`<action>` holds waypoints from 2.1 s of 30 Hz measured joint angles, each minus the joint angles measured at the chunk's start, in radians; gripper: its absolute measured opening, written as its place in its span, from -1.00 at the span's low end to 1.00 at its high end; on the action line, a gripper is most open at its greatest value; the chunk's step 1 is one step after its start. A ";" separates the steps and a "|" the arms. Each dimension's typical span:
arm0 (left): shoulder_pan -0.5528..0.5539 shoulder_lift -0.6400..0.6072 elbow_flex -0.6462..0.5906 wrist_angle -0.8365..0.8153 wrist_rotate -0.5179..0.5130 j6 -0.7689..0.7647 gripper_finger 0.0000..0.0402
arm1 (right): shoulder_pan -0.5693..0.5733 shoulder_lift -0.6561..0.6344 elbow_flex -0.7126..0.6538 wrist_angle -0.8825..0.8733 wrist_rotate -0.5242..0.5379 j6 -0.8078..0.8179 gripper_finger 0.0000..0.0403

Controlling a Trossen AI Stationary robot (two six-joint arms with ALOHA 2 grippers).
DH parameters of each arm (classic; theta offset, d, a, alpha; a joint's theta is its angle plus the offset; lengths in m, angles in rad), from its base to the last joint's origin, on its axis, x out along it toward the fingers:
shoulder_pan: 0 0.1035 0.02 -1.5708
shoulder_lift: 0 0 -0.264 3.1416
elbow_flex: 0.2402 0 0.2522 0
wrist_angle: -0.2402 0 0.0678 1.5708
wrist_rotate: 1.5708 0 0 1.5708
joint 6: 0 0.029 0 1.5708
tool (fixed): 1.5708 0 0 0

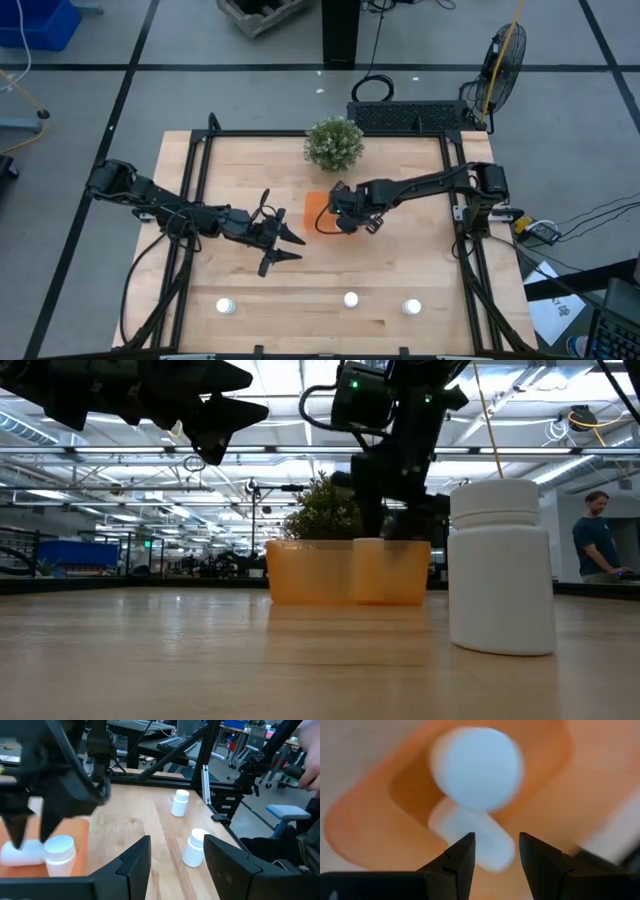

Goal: Pick and place pill bottles into a basket
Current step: Put the white pill bottle into the orange bin

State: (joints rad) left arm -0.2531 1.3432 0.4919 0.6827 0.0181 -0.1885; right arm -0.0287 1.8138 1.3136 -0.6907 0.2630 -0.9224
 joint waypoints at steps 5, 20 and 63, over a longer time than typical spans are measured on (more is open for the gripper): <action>0.000 0.000 0.000 0.000 -0.061 0.021 -0.07 | 0.000 -0.036 0.001 0.016 0.076 0.024 -0.29; 0.099 -0.313 -0.001 -0.265 -0.171 0.121 -0.07 | 0.024 -0.086 0.000 -0.015 -0.050 0.239 -0.29; 0.102 -0.599 -0.001 -0.267 -0.411 0.091 -0.07 | 0.148 -0.138 0.002 -0.016 -0.117 -0.019 -0.29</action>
State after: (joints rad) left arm -0.1509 0.7441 0.4910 0.4152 -0.3926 -0.0978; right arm 0.1190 1.6760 1.3151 -0.7071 0.1459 -0.9414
